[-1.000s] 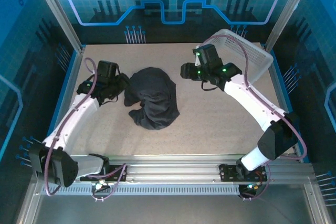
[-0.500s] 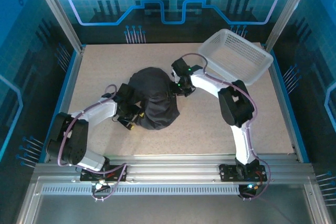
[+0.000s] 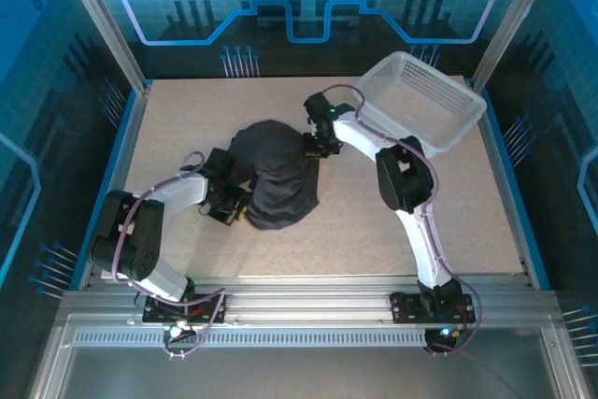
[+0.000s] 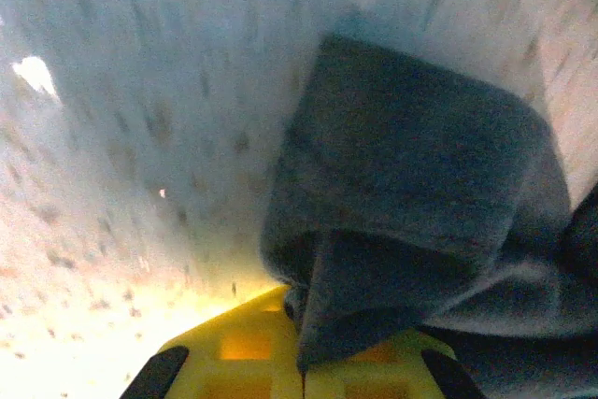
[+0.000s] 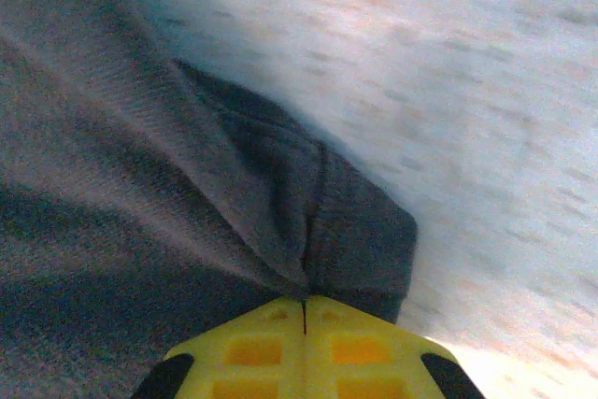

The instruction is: Fold and stack the t-shirts

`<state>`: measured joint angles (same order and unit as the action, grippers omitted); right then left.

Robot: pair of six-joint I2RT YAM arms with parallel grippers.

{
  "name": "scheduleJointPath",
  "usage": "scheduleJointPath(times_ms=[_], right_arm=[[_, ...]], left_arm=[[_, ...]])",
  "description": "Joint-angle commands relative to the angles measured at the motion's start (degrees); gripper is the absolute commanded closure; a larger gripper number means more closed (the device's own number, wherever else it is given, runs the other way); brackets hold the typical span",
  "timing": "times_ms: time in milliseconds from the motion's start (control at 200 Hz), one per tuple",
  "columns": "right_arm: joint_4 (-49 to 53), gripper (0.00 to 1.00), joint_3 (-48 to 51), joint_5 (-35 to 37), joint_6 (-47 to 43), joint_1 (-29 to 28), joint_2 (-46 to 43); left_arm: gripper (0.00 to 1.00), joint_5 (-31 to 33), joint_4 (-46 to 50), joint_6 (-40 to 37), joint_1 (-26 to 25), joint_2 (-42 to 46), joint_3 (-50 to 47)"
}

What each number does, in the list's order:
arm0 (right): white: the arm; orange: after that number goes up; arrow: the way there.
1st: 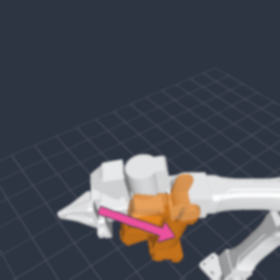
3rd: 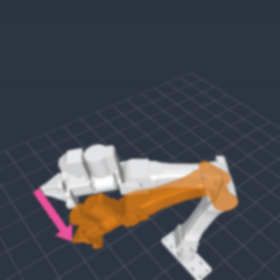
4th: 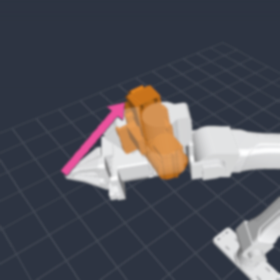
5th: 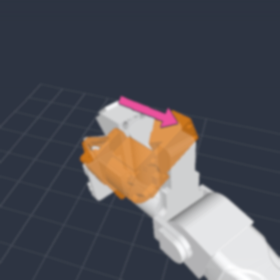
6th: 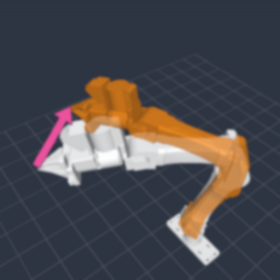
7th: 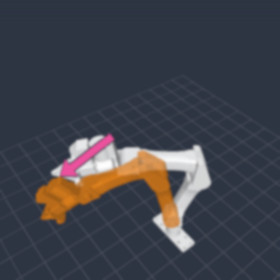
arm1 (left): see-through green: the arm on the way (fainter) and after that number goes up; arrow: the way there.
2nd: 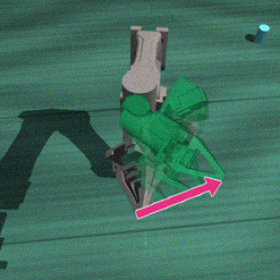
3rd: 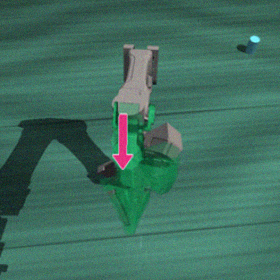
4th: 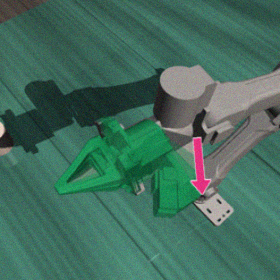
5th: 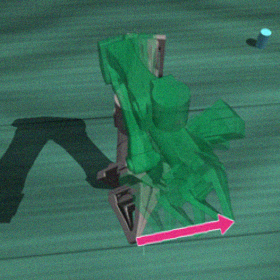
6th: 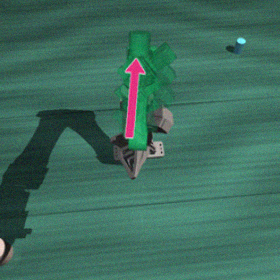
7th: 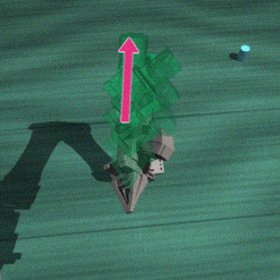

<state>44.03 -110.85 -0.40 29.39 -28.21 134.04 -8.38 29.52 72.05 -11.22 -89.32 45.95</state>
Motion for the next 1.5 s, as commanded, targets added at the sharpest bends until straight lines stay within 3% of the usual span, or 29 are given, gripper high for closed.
scheduleJointPath(times_ms=[0,190,400,565,660,870,900,950,995,1050,1170,1305,1396,1496], right_arm=[[-0.2,1.00,4.7,2.1,3.4,3.7,-10.4],[0.2,1.00,8.4,3.5,5.7,6.8,-24.9],[-6.4,1.00,15.4,9.2,9.7,7.9,-44.2],[-14.4,1.00,18.0,9.6,7.5,4.2,-53.2],[-16.0,1.00,17.4,5.0,4.2,-0.6,-52.7],[-15.5,1.00,13.3,-19.8,-0.4,-13.0,-37.9],[-14.3,0.90,11.5,-23.9,-0.5,-13.8,-34.4],[-10.7,0.69,7.3,-28.4,-1.3,-15.0,-29.3],[-8.3,0.58,4.8,-30.2,-2.8,-15.7,-26.3],[-6.9,0.52,3.2,-29.3,-4.1,-15.7,-25.2],[-9.6,0.46,7.1,-24.0,-1.7,-10.5,-27.1],[-7.9,0.54,10.2,-10.8,2.4,-1.6,-26.0],[-5.1,0.63,8.3,-3.3,6.1,3.1,-21.3],[-3.7,0.65,4.4,1.4,8.5,6.8,-15.0]], left_arm=[[1.00,2.1,-1.0,-5.2,4.0,-1.2,5.8],[1.00,-1.0,-1.7,-11.7,7.3,-9.6,24.1],[1.00,-6.0,-6.2,-11.3,7.4,-22.2,55.7],[1.00,-5.7,-7.9,-9.8,7.9,-28.9,77.3],[1.00,-3.8,-7.3,-9.5,10.0,-29.2,81.8],[1.00,-3.8,-8.7,-10.0,16.7,-26.6,72.5],[1.00,-4.1,-8.8,-10.7,17.5,-26.8,71.1],[0.69,-4.6,-7.6,-11.7,18.4,-27.2,69.5],[0.44,-4.3,-4.4,-12.9,18.9,-27.5,69.0],[0.35,-2.2,1.2,-16.2,18.9,-26.7,68.7],[0.32,4.3,5.5,-19.6,17.9,-18.7,58.1],[0.38,8.6,9.5,-18.2,12.9,-8.7,42.2],[0.44,6.2,11.5,-12.9,8.0,-3.5,31.3],[0.48,3.3,9.3,-3.9,1.0,2.3,18.5]])
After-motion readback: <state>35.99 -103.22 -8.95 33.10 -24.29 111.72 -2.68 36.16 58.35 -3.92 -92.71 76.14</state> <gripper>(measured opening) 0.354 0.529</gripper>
